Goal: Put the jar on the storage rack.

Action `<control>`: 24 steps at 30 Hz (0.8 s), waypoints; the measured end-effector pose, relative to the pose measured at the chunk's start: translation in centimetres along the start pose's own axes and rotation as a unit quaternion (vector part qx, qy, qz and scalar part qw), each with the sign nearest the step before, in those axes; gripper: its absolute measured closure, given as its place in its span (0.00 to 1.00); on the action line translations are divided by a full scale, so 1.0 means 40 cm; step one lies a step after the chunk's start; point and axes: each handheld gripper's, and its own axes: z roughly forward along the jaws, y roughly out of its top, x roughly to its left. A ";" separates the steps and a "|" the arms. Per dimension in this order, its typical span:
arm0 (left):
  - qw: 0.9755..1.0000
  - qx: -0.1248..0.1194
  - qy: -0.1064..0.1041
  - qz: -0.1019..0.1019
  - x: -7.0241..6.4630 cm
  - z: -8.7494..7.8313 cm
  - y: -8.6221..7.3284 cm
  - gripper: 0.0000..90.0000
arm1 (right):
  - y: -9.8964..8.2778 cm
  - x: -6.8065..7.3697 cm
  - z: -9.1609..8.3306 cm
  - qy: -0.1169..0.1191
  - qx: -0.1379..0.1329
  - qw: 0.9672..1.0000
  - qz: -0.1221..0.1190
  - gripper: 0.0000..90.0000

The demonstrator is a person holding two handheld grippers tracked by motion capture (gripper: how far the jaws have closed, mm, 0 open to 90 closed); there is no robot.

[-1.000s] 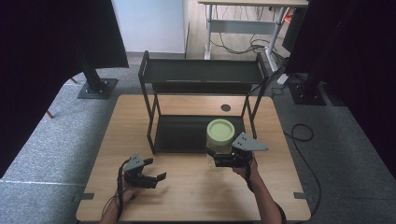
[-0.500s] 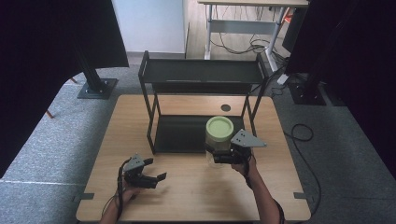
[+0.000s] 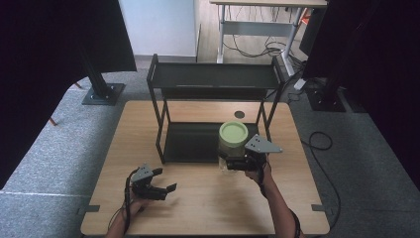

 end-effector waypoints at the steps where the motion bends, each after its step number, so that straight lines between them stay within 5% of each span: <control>1: 1.000 0.000 0.000 0.000 0.000 0.000 0.000 0.07 | 0.001 -0.002 0.001 -0.001 0.000 1.000 -0.001 0.12; 24: 1.000 -0.001 -0.002 -0.001 0.001 0.000 0.000 0.07 | 0.012 -0.024 0.035 -0.007 0.000 1.000 0.003 0.12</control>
